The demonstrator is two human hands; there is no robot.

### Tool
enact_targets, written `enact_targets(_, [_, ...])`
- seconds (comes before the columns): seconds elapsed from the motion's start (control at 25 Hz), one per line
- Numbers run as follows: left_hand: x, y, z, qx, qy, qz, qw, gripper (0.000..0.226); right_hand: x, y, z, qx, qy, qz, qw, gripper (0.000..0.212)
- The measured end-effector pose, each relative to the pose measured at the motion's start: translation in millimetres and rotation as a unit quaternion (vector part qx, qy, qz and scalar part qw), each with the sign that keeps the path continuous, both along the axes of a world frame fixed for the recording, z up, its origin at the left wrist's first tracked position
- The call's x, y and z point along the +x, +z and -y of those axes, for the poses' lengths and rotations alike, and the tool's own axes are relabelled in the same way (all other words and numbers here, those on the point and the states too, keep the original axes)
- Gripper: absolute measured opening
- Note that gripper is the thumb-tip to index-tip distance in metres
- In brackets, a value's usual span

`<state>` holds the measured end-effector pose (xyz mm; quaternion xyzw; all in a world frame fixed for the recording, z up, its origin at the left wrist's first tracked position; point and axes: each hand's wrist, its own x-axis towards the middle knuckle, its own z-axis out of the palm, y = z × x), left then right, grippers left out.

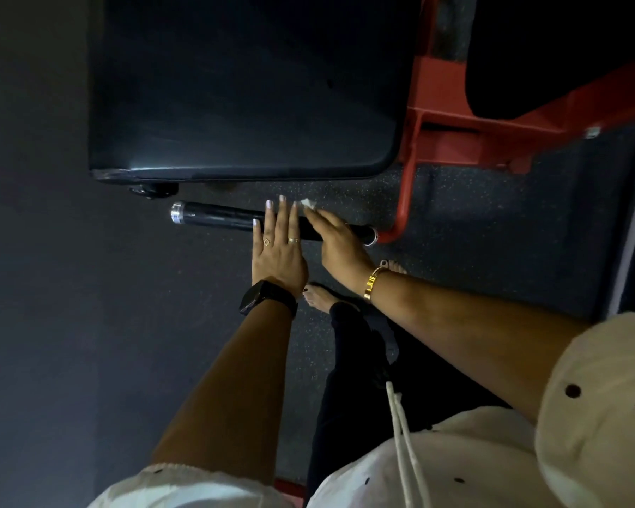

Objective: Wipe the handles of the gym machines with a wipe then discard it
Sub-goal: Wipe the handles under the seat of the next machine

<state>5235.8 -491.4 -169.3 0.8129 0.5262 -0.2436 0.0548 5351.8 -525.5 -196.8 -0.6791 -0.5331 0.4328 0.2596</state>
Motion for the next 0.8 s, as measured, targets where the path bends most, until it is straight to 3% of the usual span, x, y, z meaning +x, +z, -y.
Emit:
enact_targets(0.12, [0, 0, 0, 0.000, -0.007, -0.008, 1.000, 0.084, 23, -20, 6, -0.032, 0.044, 0.027, 0.998, 0.073])
enact_targets(0.28, [0, -2, 0, 0.003, -0.001, -0.002, 1.000, 0.083, 59, -46, 21, -0.252, 0.014, 0.073, 0.965, 0.073])
enact_targets(0.36, [0, -2, 1, 0.003, -0.007, -0.003, 1.000, 0.083, 47, -42, 18, -0.240, -0.035, 0.063, 0.968, 0.068])
enact_targets(0.44, [-1, -3, 1, 0.004, -0.010, 0.001, 1.000, 0.083, 11, -27, 18, -0.168, -0.074, 0.020, 0.983, 0.072])
enact_targets(0.6, [-3, -3, 0, 0.012, -0.017, 0.010, 1.000, 0.085, -8, -16, 26, -0.075, -0.062, 0.009, 0.995, 0.080])
enact_targets(0.8, [-14, -9, -4, 0.019, -0.047, 0.024, 0.998, 0.084, 16, -23, 28, -0.203, -0.081, 0.054, 0.974, 0.075])
